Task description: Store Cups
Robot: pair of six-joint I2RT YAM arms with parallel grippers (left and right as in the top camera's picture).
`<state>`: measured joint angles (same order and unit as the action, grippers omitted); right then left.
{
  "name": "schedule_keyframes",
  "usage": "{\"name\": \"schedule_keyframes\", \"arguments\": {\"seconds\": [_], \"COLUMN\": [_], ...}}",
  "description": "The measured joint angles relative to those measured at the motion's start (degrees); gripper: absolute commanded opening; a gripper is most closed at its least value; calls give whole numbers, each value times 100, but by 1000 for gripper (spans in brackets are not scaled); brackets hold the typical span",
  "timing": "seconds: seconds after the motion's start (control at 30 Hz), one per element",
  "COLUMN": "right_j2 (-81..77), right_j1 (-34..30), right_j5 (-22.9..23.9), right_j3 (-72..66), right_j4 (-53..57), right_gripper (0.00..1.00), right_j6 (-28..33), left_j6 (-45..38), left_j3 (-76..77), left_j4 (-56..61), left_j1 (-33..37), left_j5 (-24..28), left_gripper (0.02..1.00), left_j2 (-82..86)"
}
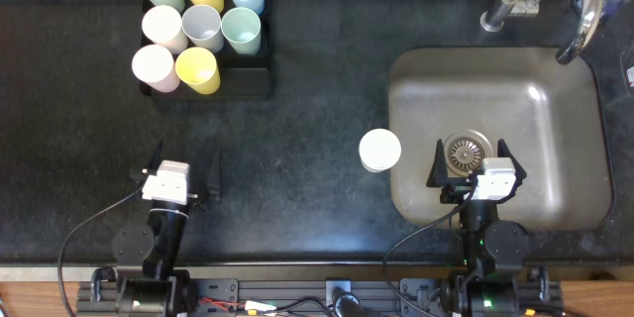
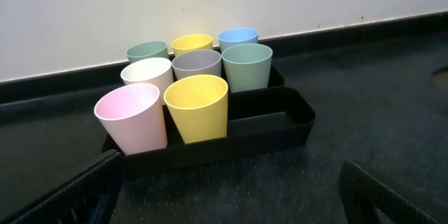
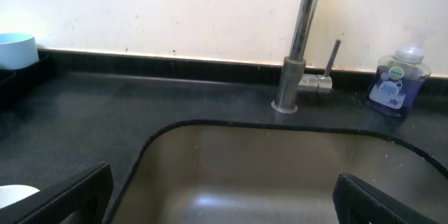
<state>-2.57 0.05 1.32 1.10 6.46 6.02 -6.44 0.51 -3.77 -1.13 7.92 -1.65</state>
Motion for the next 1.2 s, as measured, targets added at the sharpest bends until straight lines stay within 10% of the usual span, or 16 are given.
{"name": "schedule_keyframes", "arguments": {"seconds": [0.43, 0.97, 1.2], "right_j2": [-4, -5897, -8105], "right_j1": [-2, 680, 1587], "right_j5": [-52, 101, 319], "right_j3": [188, 7521, 8452], "right_j4": [-168, 6284, 7462], "right_gripper": [998, 998, 998], "right_j6": [-61, -367, -302], "left_j6": [-2, -4, -4], "left_j3": [0, 0, 0], "left_j4": [0, -4, -4], "left_j1": [0, 0, 0], "left_j5": [0, -2, 0], "left_gripper": [1000, 998, 998], "left_j2": [0, 4, 4]}}
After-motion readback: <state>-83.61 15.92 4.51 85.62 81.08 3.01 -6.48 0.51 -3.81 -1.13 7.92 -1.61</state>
